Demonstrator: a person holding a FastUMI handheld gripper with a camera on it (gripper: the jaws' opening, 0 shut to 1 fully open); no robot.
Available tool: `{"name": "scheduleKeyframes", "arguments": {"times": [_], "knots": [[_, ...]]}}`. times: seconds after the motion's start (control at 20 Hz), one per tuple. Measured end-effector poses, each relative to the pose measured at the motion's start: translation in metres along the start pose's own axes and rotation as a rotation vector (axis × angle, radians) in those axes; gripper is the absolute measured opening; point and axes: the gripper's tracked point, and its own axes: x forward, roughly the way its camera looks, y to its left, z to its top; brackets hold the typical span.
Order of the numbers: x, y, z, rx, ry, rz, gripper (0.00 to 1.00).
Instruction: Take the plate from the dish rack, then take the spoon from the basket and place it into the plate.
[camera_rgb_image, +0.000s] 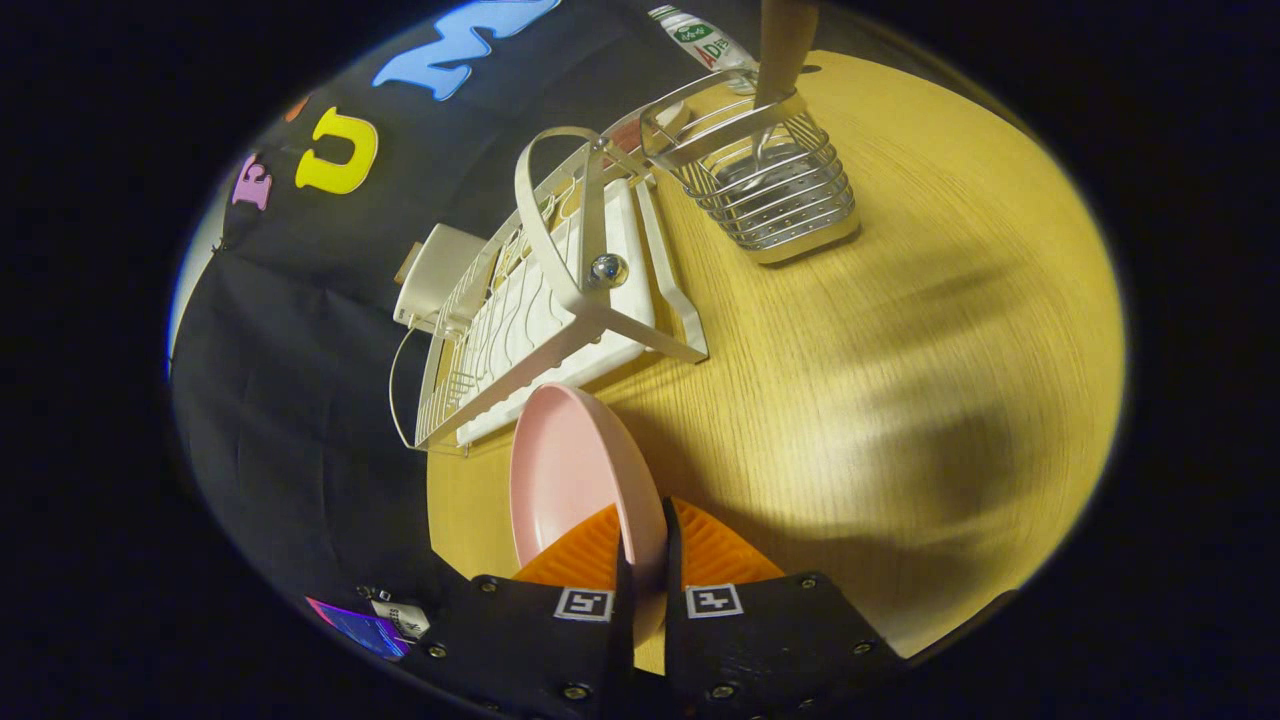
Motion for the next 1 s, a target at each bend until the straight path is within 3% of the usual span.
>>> {"name": "scheduleKeyframes", "arguments": {"times": [0.25,0.3,0.65,1.0], "knots": [[-0.019,-0.002,0.003,-0.104,-0.013,-0.041,0.22],[-0.025,0.0,0.008,-0.103,-0.03,-0.033,0.34],[-0.101,0.001,0.069,-0.333,-0.345,-0.177,0.35],[-0.154,0.006,0.107,-0.511,-0.651,-0.224,0.35]]}}
